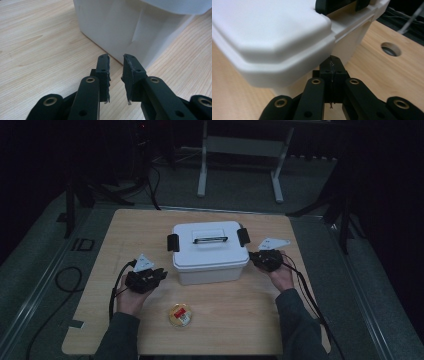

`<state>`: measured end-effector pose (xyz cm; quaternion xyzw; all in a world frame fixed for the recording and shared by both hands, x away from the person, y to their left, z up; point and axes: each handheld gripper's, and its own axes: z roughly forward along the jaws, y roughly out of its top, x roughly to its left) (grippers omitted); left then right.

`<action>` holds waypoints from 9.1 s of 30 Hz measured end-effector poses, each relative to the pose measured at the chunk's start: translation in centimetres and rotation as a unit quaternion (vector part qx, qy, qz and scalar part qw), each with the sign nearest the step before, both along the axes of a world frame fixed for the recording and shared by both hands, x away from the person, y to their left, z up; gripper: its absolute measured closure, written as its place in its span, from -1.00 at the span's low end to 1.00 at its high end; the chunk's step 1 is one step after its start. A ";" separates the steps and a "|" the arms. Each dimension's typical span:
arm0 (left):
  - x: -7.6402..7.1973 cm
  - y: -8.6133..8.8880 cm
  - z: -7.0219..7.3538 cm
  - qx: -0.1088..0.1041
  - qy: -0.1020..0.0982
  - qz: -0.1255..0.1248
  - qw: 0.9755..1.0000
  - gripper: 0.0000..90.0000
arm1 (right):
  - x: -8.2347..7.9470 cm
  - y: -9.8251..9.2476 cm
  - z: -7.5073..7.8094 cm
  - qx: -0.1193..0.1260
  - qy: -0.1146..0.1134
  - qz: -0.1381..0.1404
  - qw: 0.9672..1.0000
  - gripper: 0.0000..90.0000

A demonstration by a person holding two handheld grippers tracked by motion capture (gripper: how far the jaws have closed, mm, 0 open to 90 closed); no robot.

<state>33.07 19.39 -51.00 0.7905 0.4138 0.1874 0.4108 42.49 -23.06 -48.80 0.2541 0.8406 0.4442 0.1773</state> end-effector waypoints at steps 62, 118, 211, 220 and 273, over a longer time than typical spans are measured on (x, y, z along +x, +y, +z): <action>4.1 0.3 1.3 -0.033 -0.025 0.006 0.999 0.99 | -7.7 -1.4 -1.1 -0.007 -0.010 0.016 1.000 0.62; -0.7 -1.0 2.1 0.048 -0.006 -0.054 0.997 0.74 | -7.5 -5.8 0.7 -0.029 0.015 -0.047 0.998 0.26; -1.0 -0.4 -4.5 0.052 0.065 -0.013 0.996 0.07 | -2.8 1.5 14.0 -0.291 -0.014 0.126 0.948 0.26; -1.1 -0.5 -4.5 0.054 0.064 -0.013 0.996 0.07 | -2.6 2.7 14.6 -0.302 -0.015 0.137 0.943 0.23; -1.1 -0.6 -4.5 0.062 0.060 -0.015 0.996 0.06 | -2.1 10.6 14.3 -0.354 -0.006 0.213 0.911 0.20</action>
